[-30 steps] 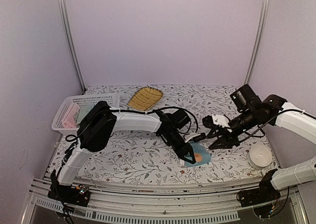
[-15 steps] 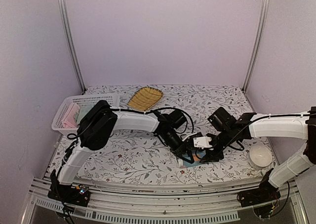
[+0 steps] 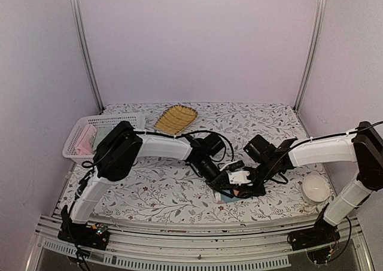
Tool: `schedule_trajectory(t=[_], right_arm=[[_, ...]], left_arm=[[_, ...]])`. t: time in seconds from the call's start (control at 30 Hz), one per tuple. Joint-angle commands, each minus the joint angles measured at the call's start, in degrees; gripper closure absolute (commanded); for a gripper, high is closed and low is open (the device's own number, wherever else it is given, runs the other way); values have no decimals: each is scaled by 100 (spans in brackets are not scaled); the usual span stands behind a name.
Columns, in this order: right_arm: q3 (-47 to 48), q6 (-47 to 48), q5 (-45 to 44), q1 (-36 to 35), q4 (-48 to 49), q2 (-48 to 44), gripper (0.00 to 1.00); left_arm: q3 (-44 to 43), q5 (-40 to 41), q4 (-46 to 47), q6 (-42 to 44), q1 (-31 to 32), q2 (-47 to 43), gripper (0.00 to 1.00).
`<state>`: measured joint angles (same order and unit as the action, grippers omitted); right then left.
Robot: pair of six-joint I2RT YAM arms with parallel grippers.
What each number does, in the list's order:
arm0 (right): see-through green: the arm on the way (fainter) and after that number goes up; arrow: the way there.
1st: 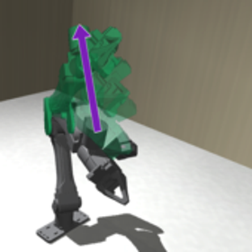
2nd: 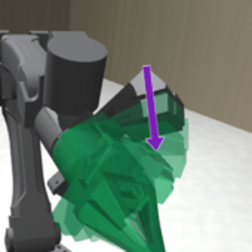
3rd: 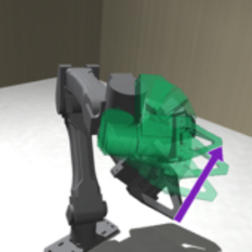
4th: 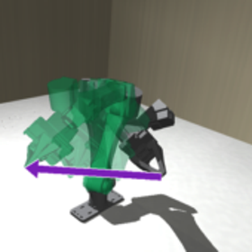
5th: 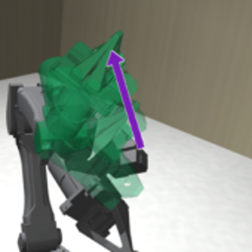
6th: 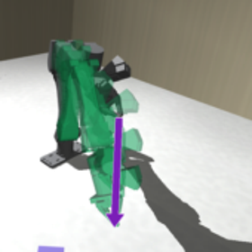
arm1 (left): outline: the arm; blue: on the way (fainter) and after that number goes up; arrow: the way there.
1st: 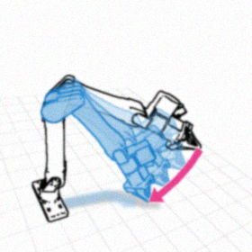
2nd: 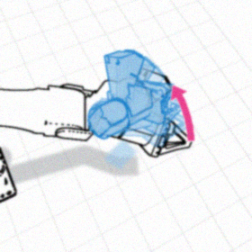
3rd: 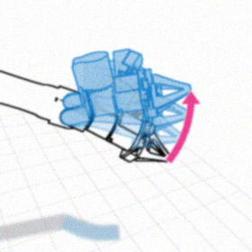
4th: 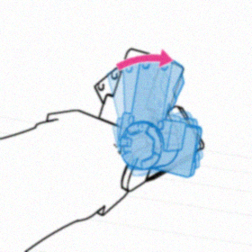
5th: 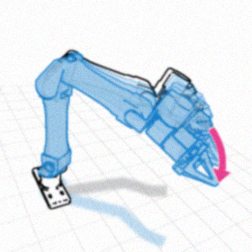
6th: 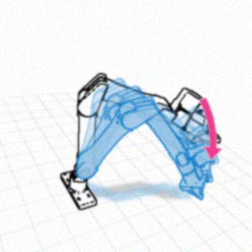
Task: Roll the towels
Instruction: Roll the towel at the center of the board.
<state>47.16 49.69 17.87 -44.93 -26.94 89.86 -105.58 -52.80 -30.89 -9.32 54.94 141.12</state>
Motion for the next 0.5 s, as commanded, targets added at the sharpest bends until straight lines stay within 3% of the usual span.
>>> schedule_trajectory(t=[0.0,0.13,0.47], right_arm=[[198,134,695,-64,-634,360,94],[456,187,1207,-50,-1275,618,96],[1799,505,2648,650,-3007,2329,96]], left_arm=[[635,720,382,11,-92,-348,72],[1851,1378,1618,-213,-190,-1494,63],[4841,3777,3977,-484,-116,-4380,60]])
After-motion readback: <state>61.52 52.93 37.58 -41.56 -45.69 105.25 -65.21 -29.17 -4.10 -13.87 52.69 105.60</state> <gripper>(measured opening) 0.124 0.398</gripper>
